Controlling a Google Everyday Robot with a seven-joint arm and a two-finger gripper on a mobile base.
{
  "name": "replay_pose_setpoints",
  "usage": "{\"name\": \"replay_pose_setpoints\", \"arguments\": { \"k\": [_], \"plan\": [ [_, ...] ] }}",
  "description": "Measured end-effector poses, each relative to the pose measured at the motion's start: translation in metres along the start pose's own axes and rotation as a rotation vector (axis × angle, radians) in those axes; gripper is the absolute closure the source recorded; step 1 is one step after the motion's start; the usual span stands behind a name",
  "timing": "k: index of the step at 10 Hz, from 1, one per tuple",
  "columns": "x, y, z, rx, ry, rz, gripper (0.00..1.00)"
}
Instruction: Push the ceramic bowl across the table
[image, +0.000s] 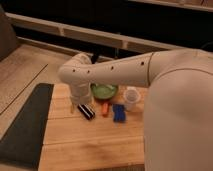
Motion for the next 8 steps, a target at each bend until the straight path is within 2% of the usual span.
{"name": "replay_pose_setpoints", "arguments": {
  "k": [3,4,8],
  "plan": [
    [-0.002,0.000,0.000,0.000,-0.002,0.000,0.35],
    [-0.010,-0.008,0.001,0.010,-0.015,0.005,0.35],
    [-0.066,-0.086,0.010,0.104,-0.068,0.083,0.35]
  ]
}}
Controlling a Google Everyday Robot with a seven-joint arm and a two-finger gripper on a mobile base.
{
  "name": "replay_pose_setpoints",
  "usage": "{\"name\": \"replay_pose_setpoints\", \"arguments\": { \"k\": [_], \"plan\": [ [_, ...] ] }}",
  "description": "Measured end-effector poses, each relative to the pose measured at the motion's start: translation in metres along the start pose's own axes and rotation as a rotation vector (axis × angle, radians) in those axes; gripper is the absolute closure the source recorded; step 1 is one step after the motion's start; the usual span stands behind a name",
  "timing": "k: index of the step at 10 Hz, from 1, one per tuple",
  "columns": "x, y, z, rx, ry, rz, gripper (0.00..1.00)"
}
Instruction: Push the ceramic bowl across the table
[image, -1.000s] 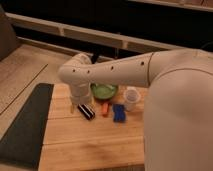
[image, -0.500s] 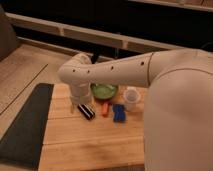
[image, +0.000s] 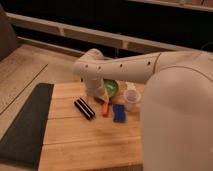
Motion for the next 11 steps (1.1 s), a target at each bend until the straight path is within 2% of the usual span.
{"name": "replay_pose_setpoints", "arguments": {
  "k": [2,4,5,7,8,9,10,11],
  "plan": [
    [-0.033,-0.035,0.006,0.028,-0.033,0.049,0.35],
    [-0.076,-0.072,0.007,0.024,-0.086,0.103,0.35],
    [-0.088,-0.083,0.007,0.017,-0.102,0.119,0.35],
    [-0.116,-0.117,0.005,-0.015,-0.140,0.170,0.35],
    [-0.127,-0.137,0.005,-0.042,-0.158,0.205,0.35],
    [-0.132,-0.150,0.007,-0.057,-0.170,0.227,0.35],
    [-0.139,-0.163,0.011,-0.074,-0.189,0.244,0.40],
    [-0.145,-0.173,0.020,-0.094,-0.214,0.250,0.51]
  ]
}}
